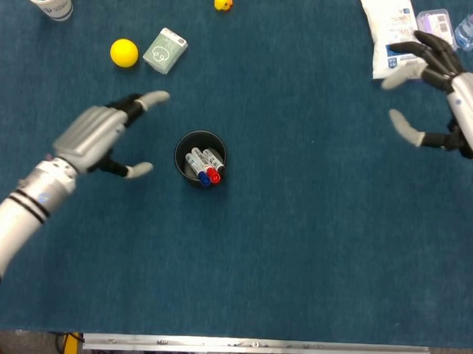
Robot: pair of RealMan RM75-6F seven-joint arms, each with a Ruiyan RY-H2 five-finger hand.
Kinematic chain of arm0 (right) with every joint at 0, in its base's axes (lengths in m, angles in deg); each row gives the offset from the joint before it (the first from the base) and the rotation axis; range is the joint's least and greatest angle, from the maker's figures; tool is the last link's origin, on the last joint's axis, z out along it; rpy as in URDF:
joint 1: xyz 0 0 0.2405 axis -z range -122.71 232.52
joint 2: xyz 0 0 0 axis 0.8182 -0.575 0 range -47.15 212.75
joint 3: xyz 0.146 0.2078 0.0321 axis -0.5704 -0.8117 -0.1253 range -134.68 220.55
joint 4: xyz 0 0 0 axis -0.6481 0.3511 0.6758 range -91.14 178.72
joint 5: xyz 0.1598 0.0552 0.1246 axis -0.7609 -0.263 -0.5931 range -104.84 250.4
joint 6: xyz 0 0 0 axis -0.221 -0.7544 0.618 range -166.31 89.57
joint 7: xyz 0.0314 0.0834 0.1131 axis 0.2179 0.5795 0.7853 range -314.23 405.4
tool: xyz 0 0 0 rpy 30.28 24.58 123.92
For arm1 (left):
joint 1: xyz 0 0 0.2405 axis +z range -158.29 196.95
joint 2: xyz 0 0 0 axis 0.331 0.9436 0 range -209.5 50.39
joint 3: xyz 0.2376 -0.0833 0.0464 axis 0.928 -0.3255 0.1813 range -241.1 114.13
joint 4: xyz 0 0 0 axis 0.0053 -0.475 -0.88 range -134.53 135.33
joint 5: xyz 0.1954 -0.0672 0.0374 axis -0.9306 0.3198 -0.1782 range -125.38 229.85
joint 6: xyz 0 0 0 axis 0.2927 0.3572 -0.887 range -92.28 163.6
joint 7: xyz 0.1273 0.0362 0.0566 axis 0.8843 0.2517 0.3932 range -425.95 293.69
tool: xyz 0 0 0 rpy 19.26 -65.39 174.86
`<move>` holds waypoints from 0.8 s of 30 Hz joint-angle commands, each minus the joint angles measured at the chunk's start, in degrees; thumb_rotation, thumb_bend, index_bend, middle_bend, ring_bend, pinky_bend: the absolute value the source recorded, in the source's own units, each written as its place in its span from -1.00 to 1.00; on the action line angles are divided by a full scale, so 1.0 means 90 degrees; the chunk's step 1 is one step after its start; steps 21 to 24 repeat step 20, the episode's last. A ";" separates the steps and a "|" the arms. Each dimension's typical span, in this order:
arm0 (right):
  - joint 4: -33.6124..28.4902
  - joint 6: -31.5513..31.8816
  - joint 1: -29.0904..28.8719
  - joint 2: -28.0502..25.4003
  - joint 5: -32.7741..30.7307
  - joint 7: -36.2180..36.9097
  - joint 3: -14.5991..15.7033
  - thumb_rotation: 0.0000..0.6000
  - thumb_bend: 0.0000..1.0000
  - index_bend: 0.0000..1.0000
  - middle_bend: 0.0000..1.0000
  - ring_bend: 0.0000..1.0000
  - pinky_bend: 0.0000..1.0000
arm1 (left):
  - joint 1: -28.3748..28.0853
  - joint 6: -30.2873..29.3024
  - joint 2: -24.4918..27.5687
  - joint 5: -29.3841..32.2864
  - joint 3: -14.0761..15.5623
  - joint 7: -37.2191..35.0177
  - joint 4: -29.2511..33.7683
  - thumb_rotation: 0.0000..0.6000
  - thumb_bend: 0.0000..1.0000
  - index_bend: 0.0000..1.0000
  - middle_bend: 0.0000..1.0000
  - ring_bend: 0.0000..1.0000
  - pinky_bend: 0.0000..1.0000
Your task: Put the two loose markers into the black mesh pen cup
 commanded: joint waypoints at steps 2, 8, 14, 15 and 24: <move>-0.0326 0.0443 0.0593 -0.0350 -0.0268 -0.1459 0.0324 1.00 -0.30 -0.13 -0.52 -0.85 -0.91 | 0.0509 -0.0765 0.0295 0.0205 -0.0069 0.0693 0.0103 1.00 -0.57 -0.86 -0.71 -0.74 -0.55; -0.0349 0.1096 0.1175 -0.0544 -0.0282 -0.2694 0.0559 1.00 -0.31 -0.13 -0.52 -0.84 -0.88 | 0.1240 -0.1894 0.0257 0.0648 -0.0233 0.1817 0.0193 1.00 -0.57 -0.81 -0.67 -0.70 -0.55; -0.0442 0.1679 0.1765 -0.0603 -0.0405 -0.3171 0.0698 1.00 -0.30 -0.13 -0.52 -0.84 -0.84 | 0.1806 -0.2612 0.0134 0.0901 -0.0256 0.2552 0.0398 1.00 -0.57 -0.78 -0.65 -0.70 -0.55; -0.0435 0.1754 0.1843 -0.0606 -0.0407 -0.3198 0.0715 1.00 -0.30 -0.13 -0.52 -0.84 -0.84 | 0.1873 -0.2695 0.0112 0.0915 -0.0249 0.2667 0.0421 1.00 -0.57 -0.78 -0.65 -0.70 -0.55; -0.0354 0.2068 0.2181 -0.0549 -0.0364 -0.3267 0.0767 1.00 -0.30 -0.13 -0.52 -0.84 -0.84 | 0.2166 -0.3034 0.0100 0.0937 -0.0223 0.3241 0.0616 1.00 -0.57 -0.78 -0.64 -0.70 -0.55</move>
